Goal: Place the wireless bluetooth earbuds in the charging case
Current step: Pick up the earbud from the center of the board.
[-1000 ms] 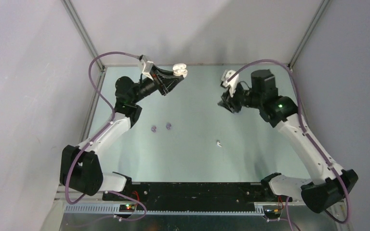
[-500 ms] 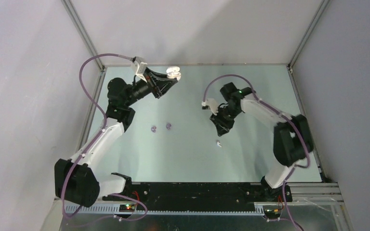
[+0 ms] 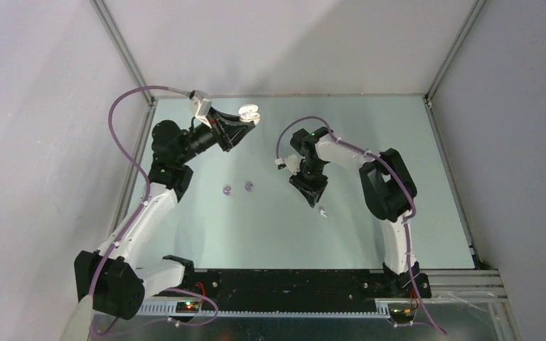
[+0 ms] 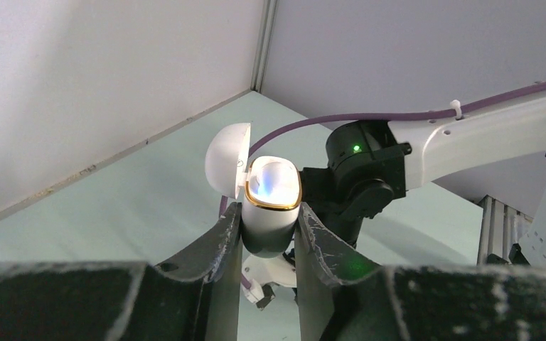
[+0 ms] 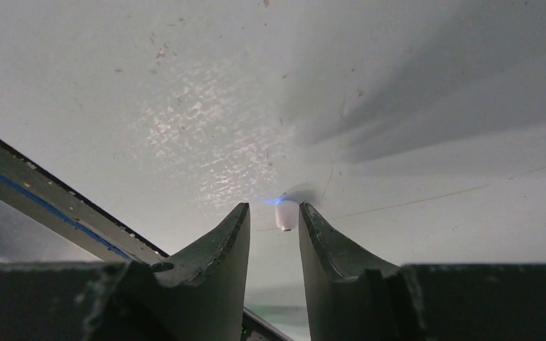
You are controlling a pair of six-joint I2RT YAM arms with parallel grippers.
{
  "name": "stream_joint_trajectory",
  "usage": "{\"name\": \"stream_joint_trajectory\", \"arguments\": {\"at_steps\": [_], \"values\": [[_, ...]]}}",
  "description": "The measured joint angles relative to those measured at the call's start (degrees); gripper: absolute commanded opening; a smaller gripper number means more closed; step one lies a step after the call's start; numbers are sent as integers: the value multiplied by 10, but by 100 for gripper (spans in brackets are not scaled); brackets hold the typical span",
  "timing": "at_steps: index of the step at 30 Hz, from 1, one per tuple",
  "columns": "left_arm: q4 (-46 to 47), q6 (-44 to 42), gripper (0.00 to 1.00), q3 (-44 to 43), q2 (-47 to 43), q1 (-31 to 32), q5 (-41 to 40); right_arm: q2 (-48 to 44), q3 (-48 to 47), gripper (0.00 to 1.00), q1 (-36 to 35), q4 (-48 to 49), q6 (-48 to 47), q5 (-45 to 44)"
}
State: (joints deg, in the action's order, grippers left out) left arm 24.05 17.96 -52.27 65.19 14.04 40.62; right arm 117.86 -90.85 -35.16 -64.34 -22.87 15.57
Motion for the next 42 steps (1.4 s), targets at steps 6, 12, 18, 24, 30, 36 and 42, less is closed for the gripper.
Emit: {"name": "stream_joint_trajectory", "arguments": {"at_steps": [6, 12, 18, 24, 30, 36, 42], "values": [[-11, -1, 0, 1, -4, -3, 0, 33, -18, 36, -14, -28, 4, -29], [-11, -3, 0, 10, -5, -5, -2, 37, -18, 37, -19, -51, 4, -47], [-11, -5, 0, 13, -5, -6, -3, 38, -18, 37, -22, -57, 4, -54], [-11, -5, 0, 13, -5, -6, -4, 43, -18, 34, -23, -57, 4, -57], [-11, -5, 0, 13, -5, -6, -4, 58, -18, 33, -23, -57, 3, -60], [-11, -5, 0, 13, -5, -7, -5, 61, -18, 32, -23, -57, 3, -63], [-11, -5, 0, 13, -5, -7, -5, 63, -18, 22, -27, -57, 3, -72]]}}
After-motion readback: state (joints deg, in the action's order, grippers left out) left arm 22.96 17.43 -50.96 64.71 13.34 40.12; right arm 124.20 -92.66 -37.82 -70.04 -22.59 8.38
